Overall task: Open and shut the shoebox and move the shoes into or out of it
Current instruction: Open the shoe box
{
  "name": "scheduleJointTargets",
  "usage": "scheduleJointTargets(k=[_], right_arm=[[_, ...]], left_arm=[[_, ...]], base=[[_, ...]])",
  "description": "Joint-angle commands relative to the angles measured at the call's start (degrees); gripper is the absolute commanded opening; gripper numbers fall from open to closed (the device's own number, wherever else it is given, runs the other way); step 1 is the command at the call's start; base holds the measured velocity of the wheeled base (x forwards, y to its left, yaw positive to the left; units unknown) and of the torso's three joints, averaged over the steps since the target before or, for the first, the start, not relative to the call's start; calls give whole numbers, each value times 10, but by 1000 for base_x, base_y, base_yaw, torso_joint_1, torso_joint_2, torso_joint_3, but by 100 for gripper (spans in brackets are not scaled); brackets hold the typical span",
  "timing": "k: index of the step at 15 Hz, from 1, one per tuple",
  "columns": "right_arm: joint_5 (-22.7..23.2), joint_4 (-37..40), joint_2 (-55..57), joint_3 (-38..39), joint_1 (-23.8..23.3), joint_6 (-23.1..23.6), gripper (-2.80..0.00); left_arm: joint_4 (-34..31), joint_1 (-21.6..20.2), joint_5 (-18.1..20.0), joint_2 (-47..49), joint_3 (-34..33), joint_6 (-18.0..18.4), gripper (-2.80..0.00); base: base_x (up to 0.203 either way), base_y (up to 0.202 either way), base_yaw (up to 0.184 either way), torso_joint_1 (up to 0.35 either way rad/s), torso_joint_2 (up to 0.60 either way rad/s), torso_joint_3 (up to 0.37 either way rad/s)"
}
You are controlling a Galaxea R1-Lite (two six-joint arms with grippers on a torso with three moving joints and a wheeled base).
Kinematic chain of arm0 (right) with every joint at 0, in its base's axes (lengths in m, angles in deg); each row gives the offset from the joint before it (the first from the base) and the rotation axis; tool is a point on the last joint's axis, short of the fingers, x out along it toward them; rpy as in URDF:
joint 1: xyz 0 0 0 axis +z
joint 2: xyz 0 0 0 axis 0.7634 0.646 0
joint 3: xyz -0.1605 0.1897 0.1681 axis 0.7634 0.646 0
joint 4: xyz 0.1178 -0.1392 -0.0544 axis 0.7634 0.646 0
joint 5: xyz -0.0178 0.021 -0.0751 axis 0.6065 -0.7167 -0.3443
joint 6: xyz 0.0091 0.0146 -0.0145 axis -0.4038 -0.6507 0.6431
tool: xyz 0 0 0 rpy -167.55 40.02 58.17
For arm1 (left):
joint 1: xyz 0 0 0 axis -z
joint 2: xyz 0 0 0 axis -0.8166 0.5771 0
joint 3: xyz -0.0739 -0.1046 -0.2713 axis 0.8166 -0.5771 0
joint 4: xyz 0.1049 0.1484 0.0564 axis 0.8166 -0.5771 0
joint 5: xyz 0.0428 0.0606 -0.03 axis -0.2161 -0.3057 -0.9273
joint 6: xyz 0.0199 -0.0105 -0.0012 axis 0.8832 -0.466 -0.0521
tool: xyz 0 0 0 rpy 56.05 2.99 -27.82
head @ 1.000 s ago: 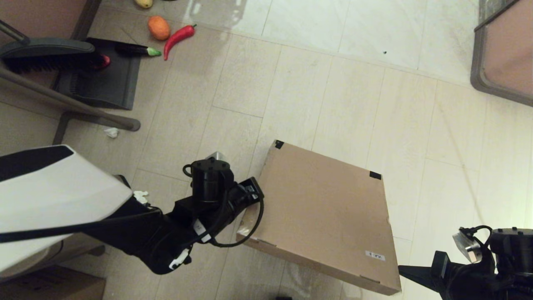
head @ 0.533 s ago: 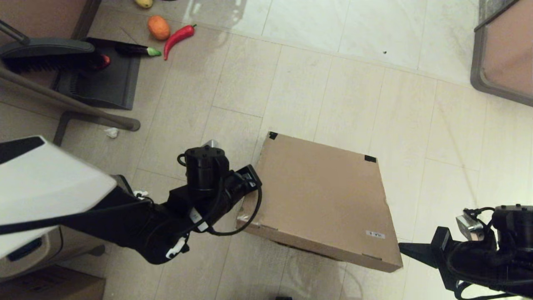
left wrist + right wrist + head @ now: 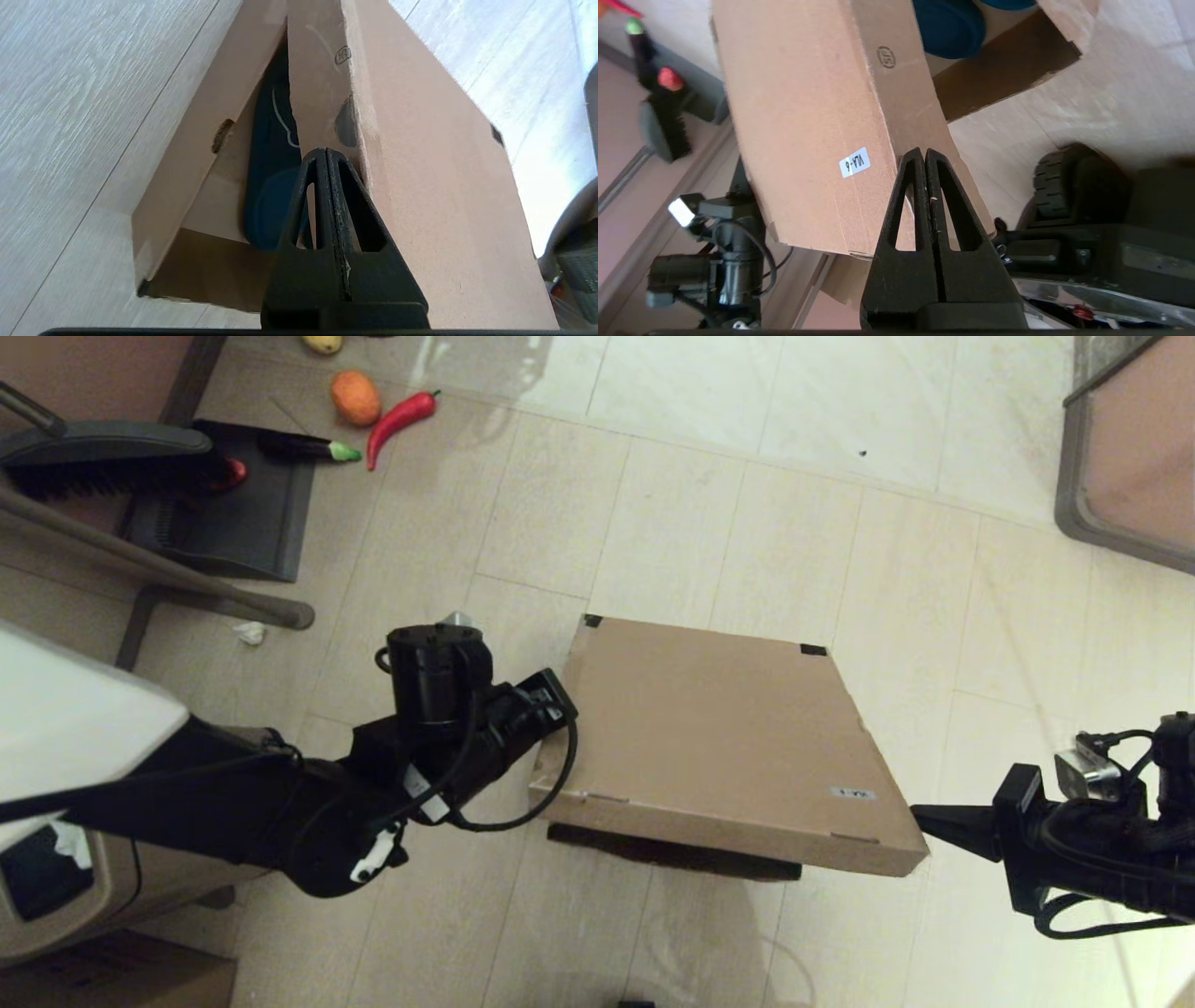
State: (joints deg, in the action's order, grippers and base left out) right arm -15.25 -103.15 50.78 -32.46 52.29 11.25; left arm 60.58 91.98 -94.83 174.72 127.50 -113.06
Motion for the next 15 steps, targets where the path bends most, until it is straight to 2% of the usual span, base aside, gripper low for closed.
scheduleJointTargets(k=[1,3,7,15], right_arm=[[4,6,-28,-8,0,-6,-280],[5,20,-39,-26,0,-24,-280],[8,31,-41,-54,0,-25,-280],[8,71,-38,-126,-1,-33,-280]], left_arm=[[-7,-1,1,-17,8,-2,-280],[-15,-1,5,-19,20,-2,-280],[-45,-3,18,-24,53,-1,-280],[-131,-22,21,-16,176,0,-280]], base=[[0,0,0,0,0,0],[0,0,0,0,0,0],[0,0,0,0,0,0],[0,0,0,0,0,0]])
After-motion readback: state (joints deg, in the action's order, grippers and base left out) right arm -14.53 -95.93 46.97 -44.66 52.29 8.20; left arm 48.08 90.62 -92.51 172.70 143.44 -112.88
